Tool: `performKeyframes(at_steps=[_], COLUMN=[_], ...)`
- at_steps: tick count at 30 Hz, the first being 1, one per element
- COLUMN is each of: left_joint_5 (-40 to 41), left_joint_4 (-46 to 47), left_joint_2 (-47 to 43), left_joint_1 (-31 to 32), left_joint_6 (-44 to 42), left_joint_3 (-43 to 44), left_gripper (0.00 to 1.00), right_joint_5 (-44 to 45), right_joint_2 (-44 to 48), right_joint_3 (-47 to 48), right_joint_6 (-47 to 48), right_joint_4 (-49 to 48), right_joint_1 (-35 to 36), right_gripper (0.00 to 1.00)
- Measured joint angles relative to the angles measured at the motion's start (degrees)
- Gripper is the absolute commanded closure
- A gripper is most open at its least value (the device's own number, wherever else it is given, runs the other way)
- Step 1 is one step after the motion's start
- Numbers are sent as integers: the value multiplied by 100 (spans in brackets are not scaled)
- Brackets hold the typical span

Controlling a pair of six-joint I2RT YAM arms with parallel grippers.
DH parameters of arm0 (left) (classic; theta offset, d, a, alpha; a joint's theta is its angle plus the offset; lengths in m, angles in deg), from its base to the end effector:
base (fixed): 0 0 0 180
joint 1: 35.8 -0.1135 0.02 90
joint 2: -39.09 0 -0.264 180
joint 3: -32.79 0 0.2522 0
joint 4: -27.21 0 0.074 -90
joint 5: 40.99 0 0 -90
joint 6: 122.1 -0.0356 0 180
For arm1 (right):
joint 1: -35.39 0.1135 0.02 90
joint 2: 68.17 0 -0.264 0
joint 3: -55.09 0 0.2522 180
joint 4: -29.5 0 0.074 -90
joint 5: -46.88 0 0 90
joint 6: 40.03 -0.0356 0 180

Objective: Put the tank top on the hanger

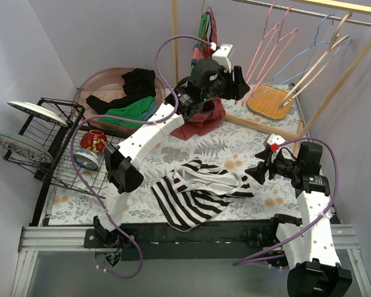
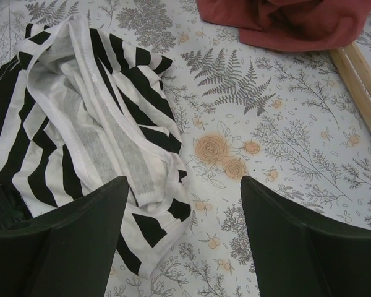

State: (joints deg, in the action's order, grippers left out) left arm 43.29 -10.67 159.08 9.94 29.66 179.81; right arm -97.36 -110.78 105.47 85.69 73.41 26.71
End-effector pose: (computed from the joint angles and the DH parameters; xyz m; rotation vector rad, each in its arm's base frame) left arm 0.3353 -0.3492 0.4362 -0.1968 1.9907 -1.3913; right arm 0.1548 0.0056 0.2704 -0.9234 1.7290 0.5354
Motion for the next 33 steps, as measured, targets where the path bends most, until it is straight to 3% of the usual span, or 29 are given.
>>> performKeyframes(at_steps=[9, 24, 33], left_joint_5=[728, 2000, 2096], left_joint_4=[232, 743, 1239], left_joint_2=[50, 229, 245], left_joint_1=[269, 695, 737], left_joint_6=[-350, -1773, -2055], left_joint_3=[-2, 0, -83], left_gripper=[65, 100, 100], right_joint_5=[-74, -168, -223], right_joint_2=[68, 144, 144], right_joint_3=[0, 0, 0], right_joint_6=[0, 0, 4], right_joint_4=[-2, 4, 9], right_joint_1=[-74, -225, -323], right_gripper=[18, 18, 18])
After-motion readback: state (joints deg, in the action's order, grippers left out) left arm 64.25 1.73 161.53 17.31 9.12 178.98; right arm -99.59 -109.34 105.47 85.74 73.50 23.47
